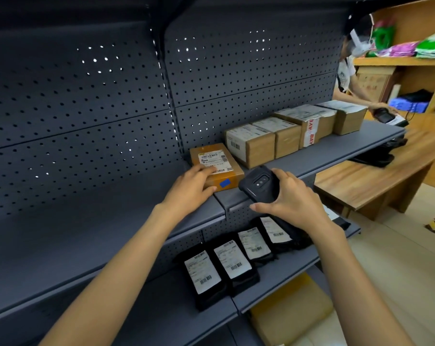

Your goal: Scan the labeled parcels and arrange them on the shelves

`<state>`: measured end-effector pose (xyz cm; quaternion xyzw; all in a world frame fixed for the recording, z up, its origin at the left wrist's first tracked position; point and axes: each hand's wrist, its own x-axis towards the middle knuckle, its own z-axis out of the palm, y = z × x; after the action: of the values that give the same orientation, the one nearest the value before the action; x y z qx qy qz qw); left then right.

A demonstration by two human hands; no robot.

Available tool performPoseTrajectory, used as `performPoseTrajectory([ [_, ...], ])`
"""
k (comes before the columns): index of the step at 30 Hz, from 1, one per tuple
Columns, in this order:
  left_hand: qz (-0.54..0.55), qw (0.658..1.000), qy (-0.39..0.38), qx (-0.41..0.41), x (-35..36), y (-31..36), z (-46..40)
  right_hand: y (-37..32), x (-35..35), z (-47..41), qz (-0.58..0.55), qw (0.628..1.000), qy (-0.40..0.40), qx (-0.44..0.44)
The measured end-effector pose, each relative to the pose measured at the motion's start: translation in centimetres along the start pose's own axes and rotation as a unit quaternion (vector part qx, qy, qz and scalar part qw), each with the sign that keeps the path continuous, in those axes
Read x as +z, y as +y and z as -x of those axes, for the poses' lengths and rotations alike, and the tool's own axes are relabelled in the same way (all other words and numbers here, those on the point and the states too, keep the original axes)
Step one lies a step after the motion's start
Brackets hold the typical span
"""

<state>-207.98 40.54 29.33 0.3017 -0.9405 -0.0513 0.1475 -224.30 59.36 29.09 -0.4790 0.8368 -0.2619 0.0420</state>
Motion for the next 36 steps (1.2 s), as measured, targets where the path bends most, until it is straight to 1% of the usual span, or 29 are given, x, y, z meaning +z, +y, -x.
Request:
performPoseTrajectory([
  [2,-0.016,1.000,-0.002,0.000,0.6,1.0,-1.2,0.7,-0.5,-0.5,-0.003,1.000,0.001,-0.002],
  [6,-0.053,0.998,-0.008,-0.030,1.3,2.2,-2.8,1.6,-1.5,-1.5,-0.009,1.000,-0.006,-0.023],
  [11,-0.042,0.998,0.007,-0.039,1.1,2.5,-1.8,1.4,-2.0,-2.4,-0.010,0.997,-0.020,-0.069],
  [15,-0.066,0.995,0.048,-0.055,-0.4,1.6,1.4,0.0,-1.4,-2.8,-0.001,0.992,-0.032,-0.121],
  [18,-0.101,0.985,0.097,-0.103,-1.9,-0.3,5.3,-2.7,-0.2,-3.0,-0.003,0.983,-0.045,-0.178],
  [22,-0.144,0.958,0.159,-0.189,-4.1,-3.1,12.6,-8.3,2.1,-2.3,-0.034,0.966,-0.076,-0.245],
  [27,-0.201,0.911,0.214,-0.288,-7.0,-5.7,23.4,-16.7,5.5,1.0,-0.081,0.934,-0.124,-0.326],
  [30,-0.233,0.882,0.227,-0.340,-8.4,-6.5,30.4,-21.8,7.7,4.3,-0.104,0.905,-0.160,-0.380],
  [33,-0.257,0.845,0.238,-0.403,-9.6,-7.2,37.8,-27.0,10.0,8.5,-0.125,0.871,-0.200,-0.431],
  [36,-0.276,0.810,0.226,-0.466,-10.5,-8.4,45.7,-32.5,12.9,13.4,-0.136,0.835,-0.244,-0.474],
])
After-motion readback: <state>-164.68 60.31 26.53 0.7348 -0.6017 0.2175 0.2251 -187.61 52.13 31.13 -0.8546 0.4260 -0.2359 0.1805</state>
